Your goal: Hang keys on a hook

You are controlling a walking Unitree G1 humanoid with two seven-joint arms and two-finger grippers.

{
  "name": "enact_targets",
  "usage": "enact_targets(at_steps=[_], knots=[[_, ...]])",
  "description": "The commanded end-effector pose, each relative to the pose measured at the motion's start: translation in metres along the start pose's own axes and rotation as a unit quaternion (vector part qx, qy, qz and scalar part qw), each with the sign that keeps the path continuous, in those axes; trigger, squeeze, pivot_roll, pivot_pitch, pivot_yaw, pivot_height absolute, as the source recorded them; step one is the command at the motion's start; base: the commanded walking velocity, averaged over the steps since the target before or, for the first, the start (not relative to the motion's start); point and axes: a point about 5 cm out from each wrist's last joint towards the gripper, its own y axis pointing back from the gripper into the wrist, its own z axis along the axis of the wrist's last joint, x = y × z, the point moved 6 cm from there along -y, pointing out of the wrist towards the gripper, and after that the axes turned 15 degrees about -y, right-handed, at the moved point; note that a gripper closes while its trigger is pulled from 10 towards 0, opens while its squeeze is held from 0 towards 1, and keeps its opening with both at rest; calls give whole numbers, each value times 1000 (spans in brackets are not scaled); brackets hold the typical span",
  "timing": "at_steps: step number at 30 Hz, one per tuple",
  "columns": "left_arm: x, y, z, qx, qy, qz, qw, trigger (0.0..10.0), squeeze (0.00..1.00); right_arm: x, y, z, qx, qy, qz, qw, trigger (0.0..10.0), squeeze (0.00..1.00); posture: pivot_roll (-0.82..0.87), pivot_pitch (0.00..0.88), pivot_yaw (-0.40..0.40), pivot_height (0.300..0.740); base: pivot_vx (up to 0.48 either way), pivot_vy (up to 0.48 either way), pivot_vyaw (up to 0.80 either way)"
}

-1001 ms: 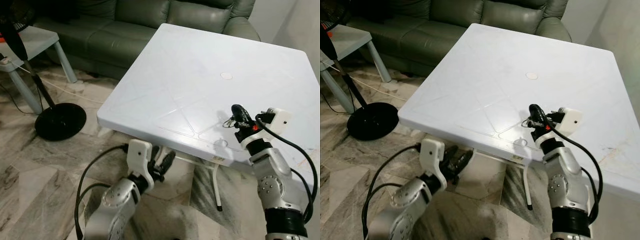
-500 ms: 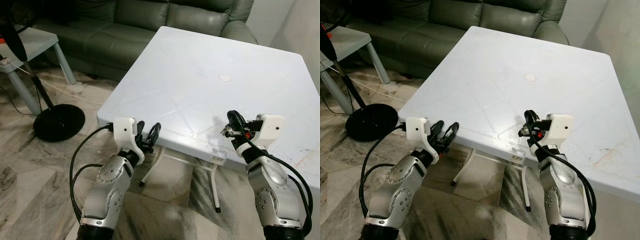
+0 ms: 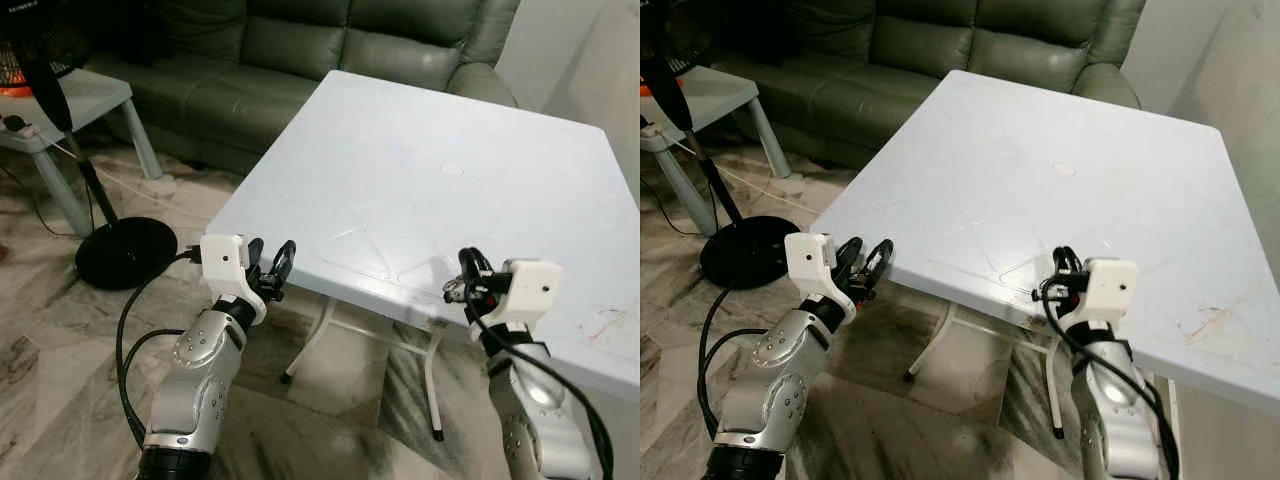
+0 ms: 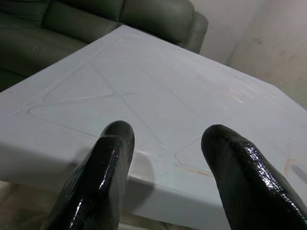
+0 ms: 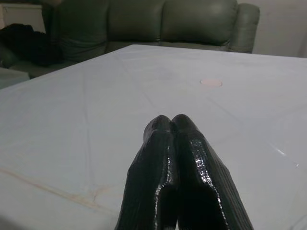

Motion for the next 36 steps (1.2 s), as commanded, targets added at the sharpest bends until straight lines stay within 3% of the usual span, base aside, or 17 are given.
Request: enact_targets(at_steps=[1,6,16,22,36], knots=[[5,1,-5,7,11,11,1000,10000,0,1,1,1,-5,13,-3,1000,10000,0,-5,68,-61,740,0,0,0],[15,-1,-9,14,17,23,999,10000,0,2,0,-5,2,31,-7,999,10000,0,-1,54,-48,740,0,0,0],[25,-5,-10,17,23,34,999,10000,0,5,-3,-10,10,33,-9,999,10000,0,0,32,-41,740,0,378,0],[28,-7,-12,20,31,45,998,10000,0,5,-4,-14,17,33,-13,999,10000,0,-5,20,-41,740,0,371,-761],[28,-13,-14,31,38,54,997,10000,0,8,-3,-22,32,33,-9,999,10000,0,-17,0,-35,740,0,0,-786]])
